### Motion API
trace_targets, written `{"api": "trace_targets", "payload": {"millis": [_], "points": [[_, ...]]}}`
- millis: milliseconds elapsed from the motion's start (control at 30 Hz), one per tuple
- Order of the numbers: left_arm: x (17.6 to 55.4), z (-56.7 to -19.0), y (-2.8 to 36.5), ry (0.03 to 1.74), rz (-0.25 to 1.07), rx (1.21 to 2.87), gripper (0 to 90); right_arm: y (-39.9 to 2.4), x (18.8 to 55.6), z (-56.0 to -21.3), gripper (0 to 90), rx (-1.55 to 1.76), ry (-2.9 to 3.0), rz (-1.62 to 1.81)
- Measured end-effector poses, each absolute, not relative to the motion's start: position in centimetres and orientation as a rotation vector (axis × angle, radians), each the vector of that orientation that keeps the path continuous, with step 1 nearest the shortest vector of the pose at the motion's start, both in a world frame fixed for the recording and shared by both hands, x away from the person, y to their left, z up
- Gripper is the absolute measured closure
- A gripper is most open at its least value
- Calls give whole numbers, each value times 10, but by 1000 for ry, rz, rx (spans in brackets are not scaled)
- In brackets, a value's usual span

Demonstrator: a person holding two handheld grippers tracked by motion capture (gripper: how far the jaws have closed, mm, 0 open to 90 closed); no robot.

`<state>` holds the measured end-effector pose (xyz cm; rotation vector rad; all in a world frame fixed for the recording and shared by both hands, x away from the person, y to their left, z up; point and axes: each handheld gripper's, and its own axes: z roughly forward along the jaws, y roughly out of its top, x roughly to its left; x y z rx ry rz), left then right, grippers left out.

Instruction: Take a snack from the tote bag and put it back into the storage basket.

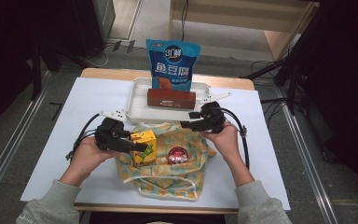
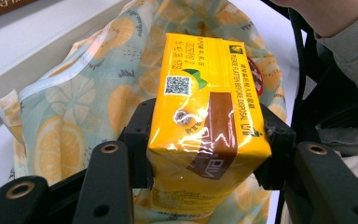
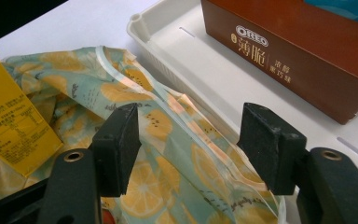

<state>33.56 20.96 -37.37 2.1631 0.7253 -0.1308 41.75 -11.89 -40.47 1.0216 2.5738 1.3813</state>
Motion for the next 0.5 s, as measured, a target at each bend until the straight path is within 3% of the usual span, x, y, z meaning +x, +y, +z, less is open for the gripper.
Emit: {"api": "trace_targets", "payload": {"millis": [500], "points": [[344,-359,217,745,-127,2148,508,-120,414,-404,390,1010,2565,1399]]}}
